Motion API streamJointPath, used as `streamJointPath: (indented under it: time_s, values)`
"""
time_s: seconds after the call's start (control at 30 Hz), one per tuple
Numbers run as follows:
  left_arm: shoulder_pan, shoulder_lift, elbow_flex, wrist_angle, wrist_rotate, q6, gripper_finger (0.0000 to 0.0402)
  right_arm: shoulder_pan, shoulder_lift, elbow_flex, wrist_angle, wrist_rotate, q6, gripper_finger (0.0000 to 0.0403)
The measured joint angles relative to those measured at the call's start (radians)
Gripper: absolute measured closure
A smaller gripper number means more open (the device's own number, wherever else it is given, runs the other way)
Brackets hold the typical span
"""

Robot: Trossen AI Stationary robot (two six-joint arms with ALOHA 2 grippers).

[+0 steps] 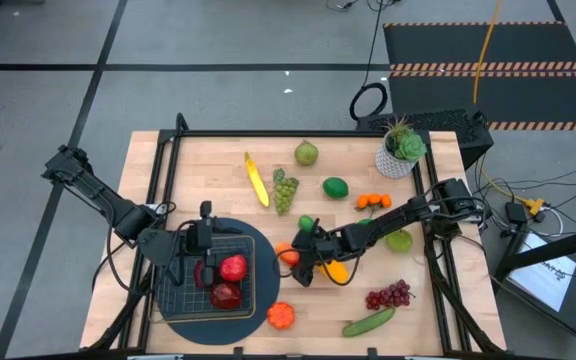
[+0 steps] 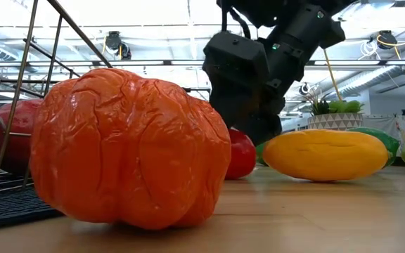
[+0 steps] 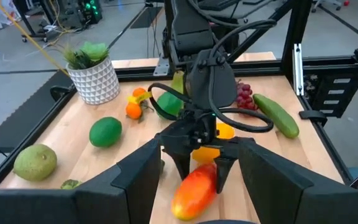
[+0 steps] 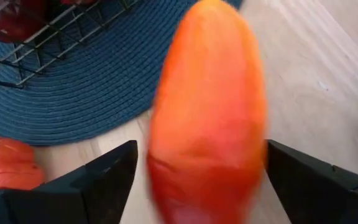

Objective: Build produce basket
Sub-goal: Put the orange mango into the gold wire basket

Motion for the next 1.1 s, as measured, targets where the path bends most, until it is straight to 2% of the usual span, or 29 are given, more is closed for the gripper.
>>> streamJointPath:
  time_s: [0.2, 0.33, 0.6, 0.87, 1.1]
  values:
    - [0.000, 0.000, 0.000, 0.000, 0.000, 0.000, 0.0188, -0.001, 0.000, 0.000, 0.000, -0.002, -0.032, 0.0125]
    - [0.000, 0.000, 0.000, 0.000, 0.000, -0.003, 0.0188, 0.000, -0.007, 0.000, -0.001, -0.004, -0.044, 0.0143]
    - [0.000, 0.000, 0.000, 0.000, 0.000, -0.004, 0.0188, 0.010, -0.072, 0.000, -0.028, -0.003, -0.079, 0.0142]
    - [0.000, 0.000, 0.000, 0.000, 0.000, -0.012, 0.0188, 0.052, -0.200, 0.000, -0.057, 0.007, -0.112, 0.0143]
    - [0.000, 0.000, 0.000, 0.001, 0.000, -0.016, 0.0188, 0.118, -0.316, 0.000, -0.061, 0.134, -0.181, 0.0143]
